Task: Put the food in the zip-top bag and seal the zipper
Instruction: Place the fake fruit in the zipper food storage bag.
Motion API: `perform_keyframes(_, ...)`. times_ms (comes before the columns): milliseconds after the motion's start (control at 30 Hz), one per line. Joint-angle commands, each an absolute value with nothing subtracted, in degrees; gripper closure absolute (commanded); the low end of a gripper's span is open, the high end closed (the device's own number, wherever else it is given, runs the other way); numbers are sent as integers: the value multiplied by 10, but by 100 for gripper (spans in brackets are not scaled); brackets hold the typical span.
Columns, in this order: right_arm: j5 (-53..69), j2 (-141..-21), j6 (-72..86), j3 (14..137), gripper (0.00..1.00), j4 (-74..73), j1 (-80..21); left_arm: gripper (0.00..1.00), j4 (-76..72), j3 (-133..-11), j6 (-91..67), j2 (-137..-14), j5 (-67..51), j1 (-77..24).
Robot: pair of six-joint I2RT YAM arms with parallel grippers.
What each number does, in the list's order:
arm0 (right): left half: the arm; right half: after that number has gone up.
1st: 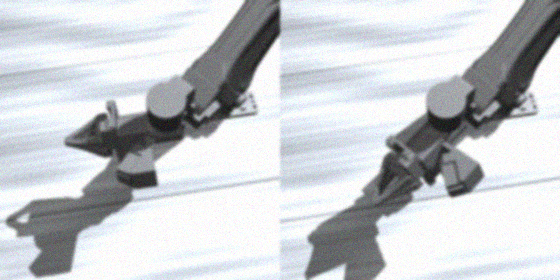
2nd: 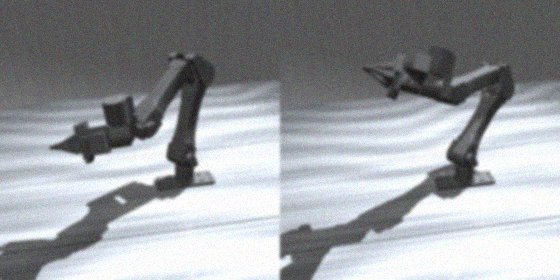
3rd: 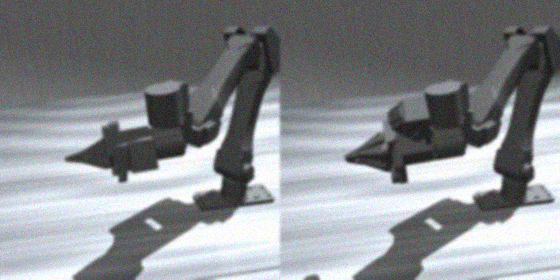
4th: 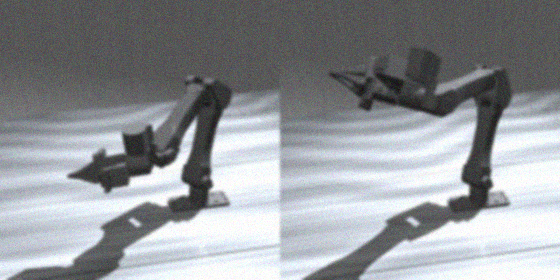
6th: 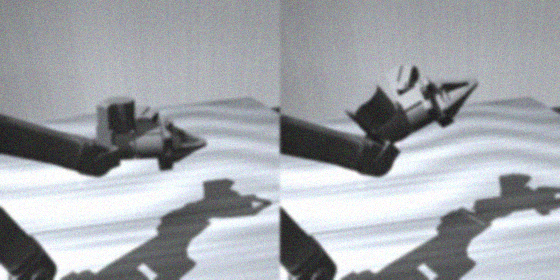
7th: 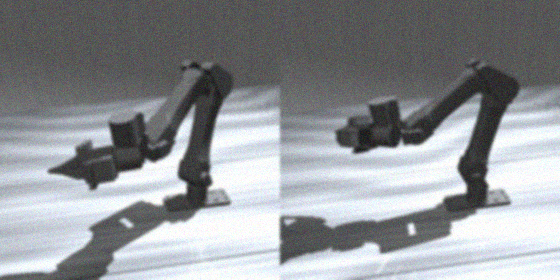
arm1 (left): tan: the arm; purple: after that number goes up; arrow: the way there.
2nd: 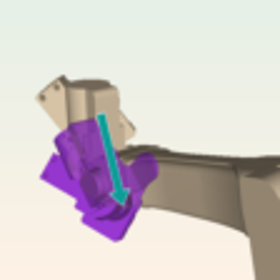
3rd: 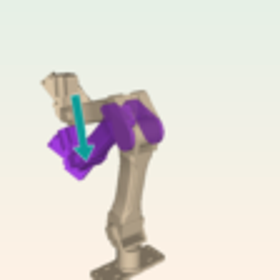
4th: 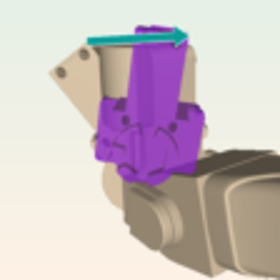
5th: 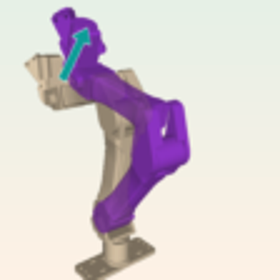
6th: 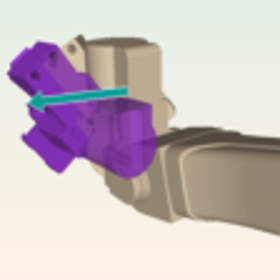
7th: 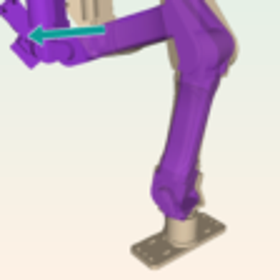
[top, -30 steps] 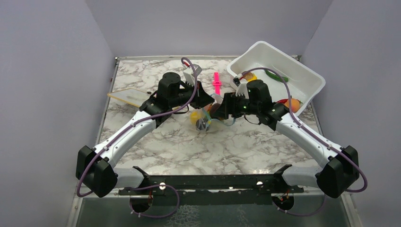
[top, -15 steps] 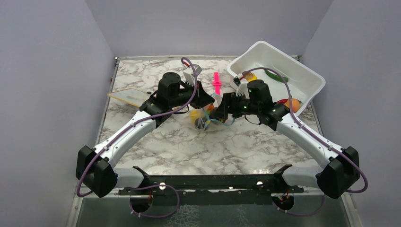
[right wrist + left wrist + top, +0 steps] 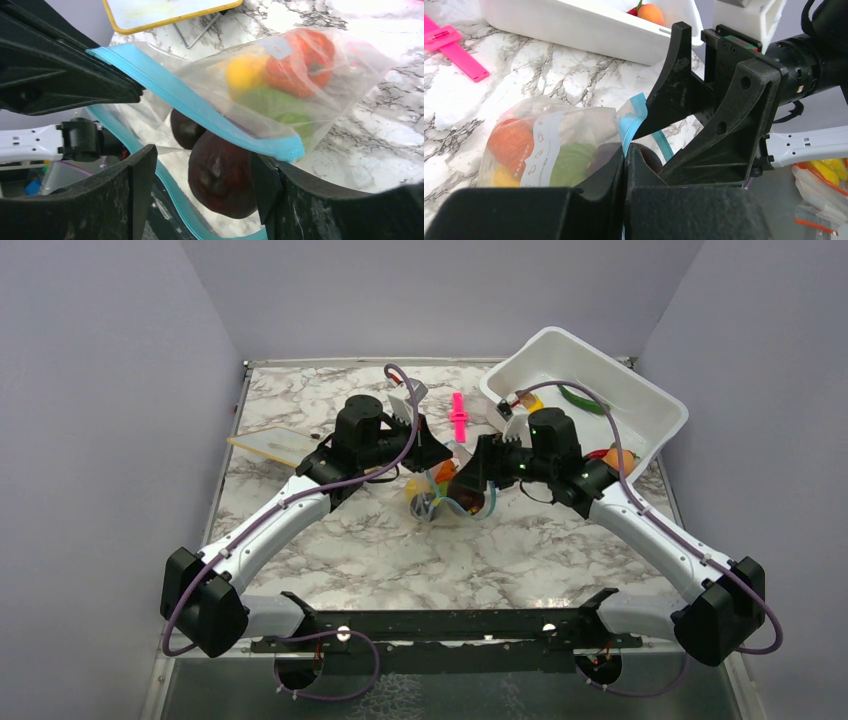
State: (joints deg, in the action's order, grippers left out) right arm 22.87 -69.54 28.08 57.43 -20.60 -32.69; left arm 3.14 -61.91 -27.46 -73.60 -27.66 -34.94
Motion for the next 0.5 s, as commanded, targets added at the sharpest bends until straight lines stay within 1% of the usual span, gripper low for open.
perform_keyframes(0, 254, -675, 285, 601, 36, -208, -330, 100, 12, -616, -269, -722, -271, -347)
perform_keyframes(133, 239, -667, 275, 631, 45, -250, -330, 100, 9, -620, -276, -715, -261, -346)
perform_keyframes(333, 186, -626, 267, 643, 48, -298, -330, 100, 8, -626, -278, -708, -250, -345)
perform_keyframes(467, 134, -615, 262, 637, 51, -323, -330, 100, 4, -623, -280, -704, -241, -344)
